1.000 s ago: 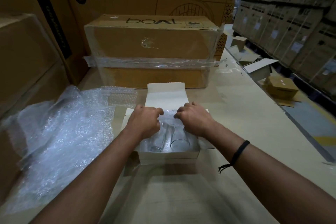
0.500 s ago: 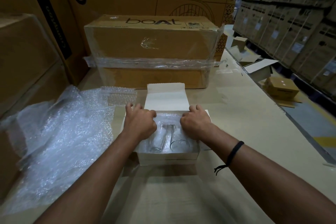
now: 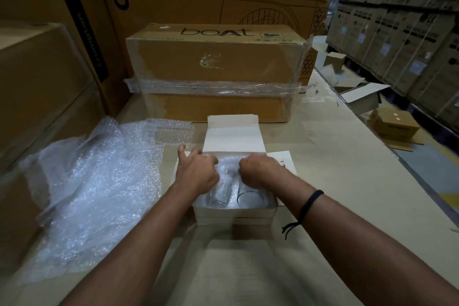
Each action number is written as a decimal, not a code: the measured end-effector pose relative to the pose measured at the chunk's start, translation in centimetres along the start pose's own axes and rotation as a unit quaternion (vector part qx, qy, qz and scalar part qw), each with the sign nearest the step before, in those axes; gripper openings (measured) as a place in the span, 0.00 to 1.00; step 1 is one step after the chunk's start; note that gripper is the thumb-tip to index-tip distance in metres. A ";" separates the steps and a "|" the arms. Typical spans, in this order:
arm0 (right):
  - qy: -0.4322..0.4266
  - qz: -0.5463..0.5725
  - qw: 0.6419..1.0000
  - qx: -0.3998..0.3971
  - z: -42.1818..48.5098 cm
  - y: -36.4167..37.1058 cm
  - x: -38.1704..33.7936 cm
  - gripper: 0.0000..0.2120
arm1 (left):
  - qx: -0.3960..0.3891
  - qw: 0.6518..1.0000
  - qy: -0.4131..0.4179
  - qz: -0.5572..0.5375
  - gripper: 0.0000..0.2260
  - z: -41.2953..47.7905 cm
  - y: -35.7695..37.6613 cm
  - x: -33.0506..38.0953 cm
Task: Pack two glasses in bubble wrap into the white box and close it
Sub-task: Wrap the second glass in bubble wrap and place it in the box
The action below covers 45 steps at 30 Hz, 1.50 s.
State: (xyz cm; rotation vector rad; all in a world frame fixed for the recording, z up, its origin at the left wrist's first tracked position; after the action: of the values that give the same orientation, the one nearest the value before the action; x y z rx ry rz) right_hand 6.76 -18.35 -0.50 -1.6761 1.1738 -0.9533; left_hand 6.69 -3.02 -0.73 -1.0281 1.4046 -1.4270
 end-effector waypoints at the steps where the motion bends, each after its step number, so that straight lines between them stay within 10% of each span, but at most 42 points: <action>1: -0.005 0.001 1.000 -0.022 0.5 0.4 0.0 0.13 | -0.012 1.000 0.003 0.008 0.16 0.0 0.1 0.1; 20: 0.032 0.012 0.994 0.108 -1.3 -0.7 2.2 0.17 | -0.030 1.000 0.004 0.003 0.20 -0.1 -0.4 0.2; 27: 0.056 0.170 0.944 0.276 -8.1 2.7 2.2 0.14 | 0.294 0.934 -0.034 -0.201 0.14 -9.1 0.4 -4.7; 34: 0.042 0.226 0.852 0.470 -14.3 7.1 -5.1 0.07 | 0.190 0.954 -0.208 -0.101 0.12 -15.8 4.9 -11.6; 39: 0.080 0.229 0.903 0.354 -15.7 12.1 -10.5 0.16 | 0.029 0.964 -0.247 -0.088 0.20 -16.1 5.6 -15.2; 45: 0.135 0.188 0.951 0.207 -15.4 14.2 -13.3 0.29 | 0.103 0.969 -0.195 -0.111 0.09 -16.5 4.3 -16.7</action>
State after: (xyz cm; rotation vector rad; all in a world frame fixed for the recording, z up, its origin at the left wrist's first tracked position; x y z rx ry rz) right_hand -15.19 -11.65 -9.98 -0.9677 1.3024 -1.1115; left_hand -4.17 17.73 -5.25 -1.2763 0.8615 -1.3994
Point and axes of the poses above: each hand's wrist, its own z-axis towards the middle knuckle, its own y-axis out of the palm, x = y × z, the point moved 2 cm from there along z, towards the middle knuckle, and after that the axes turned 4 degrees about -x, right-handed, at the moved point
